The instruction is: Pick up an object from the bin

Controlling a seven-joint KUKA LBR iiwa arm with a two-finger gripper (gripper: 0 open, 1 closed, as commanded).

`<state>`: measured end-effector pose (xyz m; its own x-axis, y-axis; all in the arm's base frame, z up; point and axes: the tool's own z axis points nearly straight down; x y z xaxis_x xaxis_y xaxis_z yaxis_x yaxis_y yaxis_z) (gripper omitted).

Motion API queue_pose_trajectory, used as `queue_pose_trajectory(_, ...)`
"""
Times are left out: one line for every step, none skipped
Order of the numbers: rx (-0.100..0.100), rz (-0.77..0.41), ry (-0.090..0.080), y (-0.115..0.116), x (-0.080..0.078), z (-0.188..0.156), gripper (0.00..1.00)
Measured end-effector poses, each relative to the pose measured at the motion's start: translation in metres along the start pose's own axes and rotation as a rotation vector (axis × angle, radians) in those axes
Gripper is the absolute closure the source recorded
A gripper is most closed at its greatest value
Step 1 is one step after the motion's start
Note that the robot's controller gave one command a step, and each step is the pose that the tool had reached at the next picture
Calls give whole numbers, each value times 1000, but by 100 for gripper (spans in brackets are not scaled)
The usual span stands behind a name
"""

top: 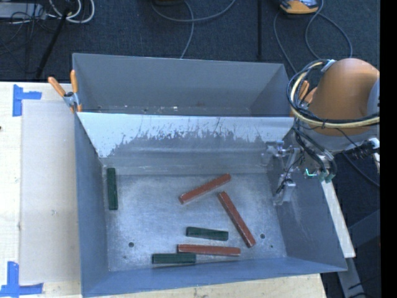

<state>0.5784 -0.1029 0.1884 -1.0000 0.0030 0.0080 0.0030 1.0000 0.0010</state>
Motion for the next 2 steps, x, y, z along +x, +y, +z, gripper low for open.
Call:
queue_pose_trajectory(-1,-276,-2,62,-8,105,0)
queue_pose_trajectory(0,-381,-12,136,-34,99,0)
